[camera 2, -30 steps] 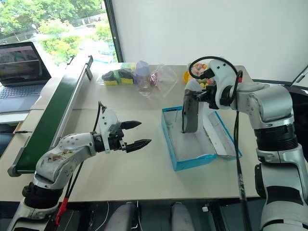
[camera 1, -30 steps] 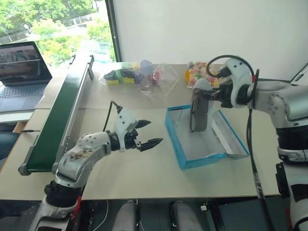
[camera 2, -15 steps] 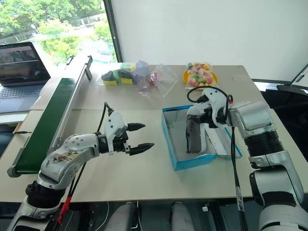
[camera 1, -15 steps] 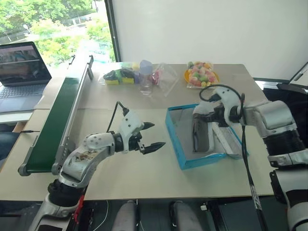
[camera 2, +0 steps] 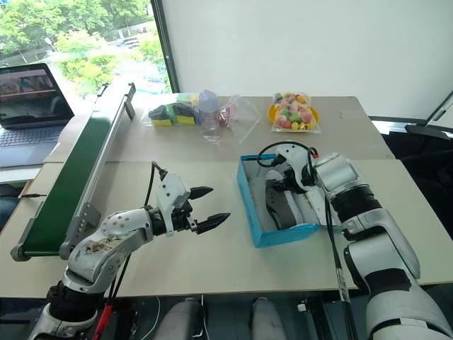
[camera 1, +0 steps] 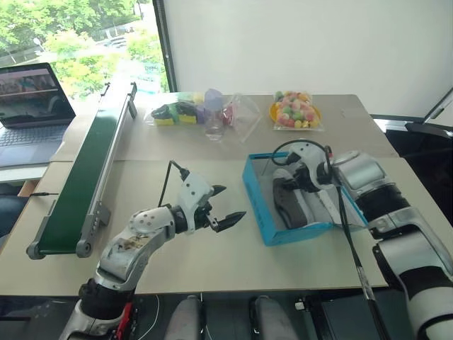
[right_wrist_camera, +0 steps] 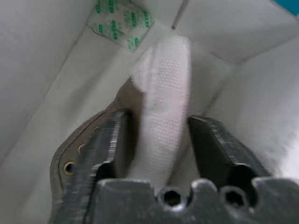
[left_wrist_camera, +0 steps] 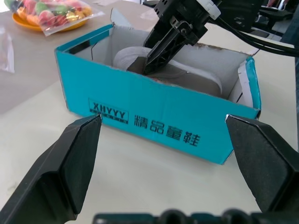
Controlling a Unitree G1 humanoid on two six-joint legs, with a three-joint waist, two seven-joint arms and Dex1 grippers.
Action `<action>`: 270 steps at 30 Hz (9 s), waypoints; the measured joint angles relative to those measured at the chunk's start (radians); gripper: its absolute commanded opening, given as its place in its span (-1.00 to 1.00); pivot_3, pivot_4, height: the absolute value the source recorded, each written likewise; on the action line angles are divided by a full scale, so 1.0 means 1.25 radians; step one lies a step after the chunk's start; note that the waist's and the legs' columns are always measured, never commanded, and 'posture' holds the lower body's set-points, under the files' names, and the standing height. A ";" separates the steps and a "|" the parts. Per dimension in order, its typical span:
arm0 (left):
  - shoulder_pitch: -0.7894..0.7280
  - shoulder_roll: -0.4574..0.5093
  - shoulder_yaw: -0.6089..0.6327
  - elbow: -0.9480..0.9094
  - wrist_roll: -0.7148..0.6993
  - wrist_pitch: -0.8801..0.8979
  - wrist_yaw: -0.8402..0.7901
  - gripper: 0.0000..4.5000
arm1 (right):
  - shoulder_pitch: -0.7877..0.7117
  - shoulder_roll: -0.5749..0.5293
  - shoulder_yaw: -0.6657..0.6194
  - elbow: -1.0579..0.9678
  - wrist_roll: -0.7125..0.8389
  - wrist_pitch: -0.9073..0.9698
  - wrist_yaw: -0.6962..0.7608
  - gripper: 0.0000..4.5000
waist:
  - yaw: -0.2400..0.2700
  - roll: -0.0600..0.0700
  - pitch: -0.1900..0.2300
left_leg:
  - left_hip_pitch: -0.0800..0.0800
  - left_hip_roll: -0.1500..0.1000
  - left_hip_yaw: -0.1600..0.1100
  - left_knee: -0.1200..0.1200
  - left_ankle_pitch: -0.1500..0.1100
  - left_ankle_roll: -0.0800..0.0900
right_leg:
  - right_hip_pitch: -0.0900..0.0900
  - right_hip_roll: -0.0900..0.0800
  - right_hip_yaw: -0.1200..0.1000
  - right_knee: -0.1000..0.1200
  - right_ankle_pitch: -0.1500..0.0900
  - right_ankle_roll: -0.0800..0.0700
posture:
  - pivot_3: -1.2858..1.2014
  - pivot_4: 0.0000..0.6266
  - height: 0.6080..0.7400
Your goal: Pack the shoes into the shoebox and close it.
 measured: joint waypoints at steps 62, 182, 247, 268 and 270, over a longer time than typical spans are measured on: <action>-0.075 0.104 0.471 0.531 0.103 -0.120 0.310 1.00 | 0.262 0.193 -0.105 -0.491 0.087 -0.229 -0.005 0.99 | 0.004 -0.001 0.000 | 0.001 0.002 -0.002 0.000 0.000 -0.001 | -0.001 -0.001 -0.001 0.001 0.003 -0.002 | 0.03 -0.52 1.00; -0.205 -0.043 0.189 0.137 -0.122 0.113 0.169 0.36 | 0.259 0.023 -0.379 -0.421 0.402 0.221 -0.277 -0.76 | -0.001 0.000 0.001 | -0.001 0.000 0.005 -0.010 0.008 0.004 | -0.001 0.000 0.004 -0.014 0.011 0.004 | 0.03 -0.52 1.00; -0.024 -0.052 0.115 -0.074 -0.075 0.110 0.238 0.39 | 0.027 0.095 -0.059 -0.091 -0.006 0.066 -0.025 0.98 | -0.001 0.000 0.001 | 0.000 0.002 0.013 -0.007 0.012 -0.001 | -0.003 -0.001 0.008 -0.013 0.019 0.002 | 0.03 -0.52 1.00; -0.170 -0.052 0.036 0.111 -0.035 0.019 0.069 0.39 | 0.191 -0.060 -0.443 -0.597 0.214 0.518 -0.124 0.10 | 0.013 0.000 0.001 | -0.004 0.000 0.014 -0.012 0.015 0.005 | -0.005 -0.003 0.008 -0.016 0.014 0.003 | 0.03 -0.52 1.00; -0.181 -0.036 0.026 0.117 -0.035 0.019 0.036 0.39 | 0.254 -0.103 -0.498 -0.668 0.245 0.544 -0.117 -0.20 | 0.014 0.000 0.001 | -0.004 0.000 0.013 -0.012 0.015 0.005 | -0.005 -0.002 0.008 -0.016 0.013 0.004 | 0.03 -0.52 1.00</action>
